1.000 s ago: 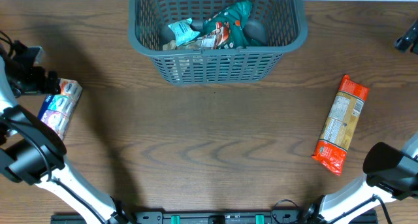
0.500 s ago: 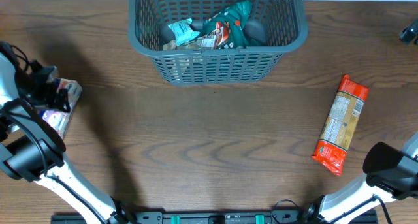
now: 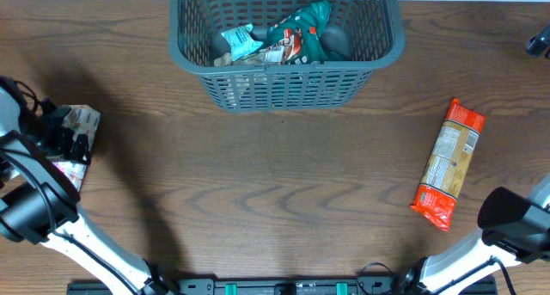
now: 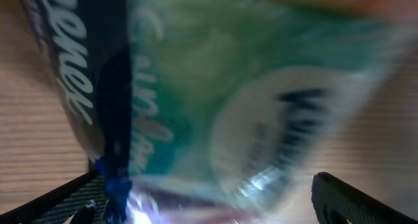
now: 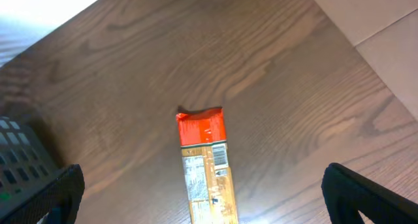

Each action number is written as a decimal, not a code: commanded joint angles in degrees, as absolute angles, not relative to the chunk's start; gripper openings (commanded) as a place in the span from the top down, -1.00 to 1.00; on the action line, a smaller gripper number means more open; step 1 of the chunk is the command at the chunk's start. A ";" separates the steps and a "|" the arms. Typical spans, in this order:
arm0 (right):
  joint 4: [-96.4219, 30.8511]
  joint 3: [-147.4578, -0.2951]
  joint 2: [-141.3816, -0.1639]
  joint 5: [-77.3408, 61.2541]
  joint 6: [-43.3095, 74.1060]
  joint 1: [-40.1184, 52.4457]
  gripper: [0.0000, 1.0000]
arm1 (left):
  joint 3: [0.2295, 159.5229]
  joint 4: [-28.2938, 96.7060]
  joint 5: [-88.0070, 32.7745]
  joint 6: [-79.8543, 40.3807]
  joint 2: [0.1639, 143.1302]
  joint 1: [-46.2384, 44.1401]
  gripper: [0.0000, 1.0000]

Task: Pack container
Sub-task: 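Lower the left gripper onto the tissue-pack strip and grasp it, then lift the tissue strip with the left gripper and drop it into the basket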

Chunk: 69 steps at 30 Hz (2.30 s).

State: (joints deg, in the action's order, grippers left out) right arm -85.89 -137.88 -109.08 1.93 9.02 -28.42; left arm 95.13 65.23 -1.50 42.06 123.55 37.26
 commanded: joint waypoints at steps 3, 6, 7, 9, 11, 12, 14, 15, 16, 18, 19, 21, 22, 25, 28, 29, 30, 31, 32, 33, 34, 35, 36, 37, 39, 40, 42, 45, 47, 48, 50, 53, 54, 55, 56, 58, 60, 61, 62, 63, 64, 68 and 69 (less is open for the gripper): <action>-85.97 -137.88 -108.99 1.91 10.72 -28.47 -0.98 | 93.49 64.05 -0.95 42.37 124.20 38.09 -0.97; -86.13 -137.88 -108.99 1.91 10.70 -28.47 -0.98 | 93.47 63.40 -0.95 42.35 124.20 38.09 -0.98; -86.19 -137.88 -108.99 1.91 10.70 -28.47 -0.98 | 93.47 63.13 -0.95 42.17 124.20 38.09 -0.98; -86.24 -137.88 -108.99 1.91 10.70 -28.47 -0.98 | 93.47 62.87 -0.99 41.63 124.20 38.06 -1.00; -86.32 -137.88 -108.99 1.91 10.70 -28.47 -0.99 | 93.47 62.65 -1.06 40.84 124.20 38.06 -0.91; -86.37 -137.88 -108.99 1.89 10.70 -28.47 -0.99 | 93.43 62.39 -1.06 40.36 124.20 38.06 -0.86; -86.41 -137.88 -108.99 1.91 10.70 -28.47 -0.98 | 93.32 61.71 -1.32 39.83 124.22 38.06 -0.74; -86.41 -137.88 -108.99 1.91 10.70 -28.47 -0.98 | 93.06 61.32 -2.00 39.83 124.22 38.06 -0.71; -86.43 -137.88 -108.99 1.91 10.68 -28.47 -0.98 | 92.84 61.06 -2.46 39.83 124.22 38.06 -0.70; -86.54 -137.88 -108.99 1.91 10.68 -28.47 -0.99 | 91.88 59.88 -2.55 39.83 124.22 38.06 -0.72; -86.56 -137.88 -108.99 1.91 10.68 -28.47 -0.99 | 91.35 59.55 -2.52 39.83 124.22 38.06 -0.73; -86.59 -137.88 -108.99 1.91 10.66 -28.47 -0.99 | 89.58 58.48 -2.52 39.83 124.22 38.09 -0.75; -86.59 -137.88 -108.99 1.91 10.66 -28.47 -0.98 | 88.71 57.95 -2.55 39.83 124.22 38.06 -0.82; -86.59 -137.88 -108.99 1.91 10.66 -28.47 -0.98 | 85.54 56.51 -2.55 39.81 124.22 38.06 -0.84; -86.59 -137.88 -108.99 1.91 10.24 -28.47 -0.98 | 84.23 56.40 -3.75 37.98 124.20 38.06 -0.91; -86.63 -137.88 -108.99 1.91 10.17 -28.45 -0.98 | 84.25 56.27 -4.82 37.19 124.14 38.06 -0.91; -86.83 -137.88 -108.99 1.91 10.17 -28.47 -0.98 | 84.25 56.18 -6.85 36.18 123.92 38.06 -0.91; -87.09 -137.88 -108.99 1.91 10.20 -28.47 -0.99 | 84.25 56.21 -8.82 35.53 123.72 38.06 -0.91; -87.46 -137.88 -108.99 1.91 10.17 -28.47 -0.98 | 84.25 56.18 -10.11 35.24 123.66 38.06 -0.90; -87.72 -137.88 -108.99 1.91 10.15 -28.47 -0.98 | 84.29 56.23 -10.68 35.20 123.66 38.06 -0.86; -88.03 -137.88 -108.99 1.91 9.96 -28.47 -0.98 | 84.29 56.27 -11.11 34.85 123.66 38.06 -0.79; -88.25 -137.88 -108.99 1.93 9.74 -28.47 -0.99 | 84.29 56.31 -11.20 34.79 123.59 38.02 -0.62; -88.36 -137.88 -108.99 1.93 9.45 -28.47 -0.98 | 84.36 56.36 -11.20 34.74 123.52 37.93 -0.49; -88.51 -137.88 -108.99 1.93 9.10 -28.47 -0.98 | 84.58 56.36 -11.18 34.15 123.33 37.82 -0.32; -88.58 -137.88 -108.99 1.93 8.88 -28.47 -0.99 | 85.36 56.23 -11.18 31.97 122.80 37.39 -0.05; -88.53 -137.88 -108.99 1.91 8.67 -28.47 -0.99 | 86.17 56.36 -11.18 30.22 122.37 36.99 0.06; -88.47 -137.88 -108.99 1.91 8.64 -28.47 -0.99 | 88.49 57.23 -11.18 26.48 121.14 35.92 0.28; -88.51 -137.88 -108.99 1.91 8.49 -28.47 -0.98 | 92.77 59.83 -11.18 24.10 118.83 33.87 0.77; -88.51 -137.88 -108.99 1.89 7.77 -28.47 -0.98 | 96.60 61.82 -11.16 20.84 116.57 31.97 0.89; -88.51 -137.88 -108.99 1.91 7.57 -28.47 -0.99 | 98.45 62.94 -11.16 19.49 115.55 31.09 0.89; -88.51 -137.88 -108.99 1.91 7.40 -28.47 -0.99 | 103.37 65.56 -11.16 17.23 112.86 28.73 0.89; -88.51 -137.88 -108.99 1.89 7.40 -28.47 -0.99 | 111.59 68.23 -11.18 13.13 108.86 24.77 0.89; -88.53 -137.88 -108.99 1.89 7.40 -28.45 -0.99 | 114.26 68.75 -11.16 12.49 107.70 23.33 0.88; -88.55 -137.88 -108.99 1.87 7.42 -28.42 -0.99 | 116.97 69.23 -11.16 12.32 106.54 21.78 0.89; -88.55 -137.88 -108.99 1.87 7.42 -28.42 -0.99 | 120.07 69.38 -11.11 12.32 105.36 19.90 0.88; -88.53 -137.88 -108.99 1.87 7.42 -28.42 -0.99 | 126.26 68.90 -10.90 12.34 103.39 15.68 0.89; -88.53 -137.88 -108.99 1.87 7.42 -28.42 -0.98 | 131.90 67.88 -10.90 13.89 102.43 11.27 0.88; -88.53 -137.88 -108.99 1.85 7.42 -28.42 -0.98 | 134.61 67.33 -10.94 16.56 102.24 8.51 0.89; -88.53 -137.88 -108.99 1.85 7.44 -28.42 -0.99 | 136.49 66.72 -10.94 19.59 102.21 6.02 0.89; -88.53 -137.88 -108.99 1.80 7.44 -28.42 -0.99 | 138.12 65.58 -10.94 24.21 102.21 2.55 0.88; -88.51 -137.88 -108.99 1.39 7.44 -28.42 -0.99 | 138.54 64.31 -10.94 28.42 102.21 -0.03 0.88; -88.49 -137.88 -108.99 0.75 7.44 -28.42 -0.98 | 137.58 58.13 -10.96 51.96 103.63 -10.15 0.88; -88.49 -137.88 -108.99 0.75 7.44 -28.42 -0.98 | 137.25 56.18 -10.98 56.10 104.42 -12.10 0.88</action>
